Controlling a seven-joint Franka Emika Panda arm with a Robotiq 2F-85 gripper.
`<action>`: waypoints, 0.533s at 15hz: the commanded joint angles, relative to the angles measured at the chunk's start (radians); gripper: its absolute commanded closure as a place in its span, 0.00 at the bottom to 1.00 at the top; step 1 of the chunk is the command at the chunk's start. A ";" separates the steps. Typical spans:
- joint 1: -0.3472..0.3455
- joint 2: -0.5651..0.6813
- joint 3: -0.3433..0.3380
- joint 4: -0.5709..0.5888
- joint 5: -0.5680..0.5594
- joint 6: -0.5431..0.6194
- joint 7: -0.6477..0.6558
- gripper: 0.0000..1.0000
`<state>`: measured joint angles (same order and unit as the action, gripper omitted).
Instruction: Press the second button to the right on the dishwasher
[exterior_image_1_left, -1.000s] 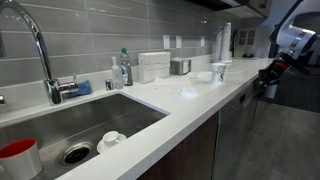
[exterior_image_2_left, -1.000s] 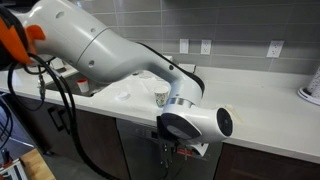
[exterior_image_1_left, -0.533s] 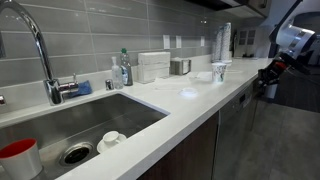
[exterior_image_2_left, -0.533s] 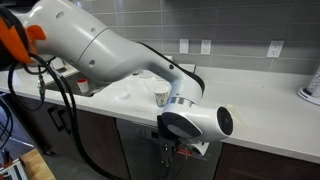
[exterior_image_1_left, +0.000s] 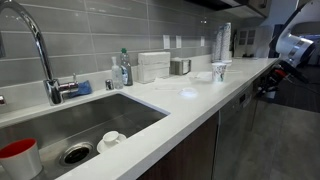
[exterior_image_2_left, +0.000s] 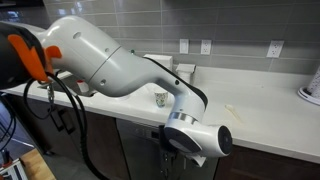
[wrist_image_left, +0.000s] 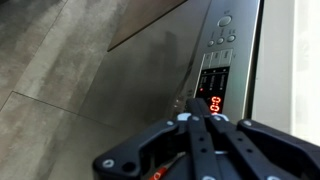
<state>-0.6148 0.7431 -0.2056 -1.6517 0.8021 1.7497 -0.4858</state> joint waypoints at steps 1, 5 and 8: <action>-0.048 0.061 0.040 0.062 0.055 -0.014 -0.019 1.00; -0.071 0.106 0.059 0.112 0.107 -0.012 -0.013 1.00; -0.079 0.131 0.067 0.141 0.131 -0.007 -0.010 1.00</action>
<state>-0.6659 0.8269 -0.1603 -1.5647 0.8961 1.7494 -0.4920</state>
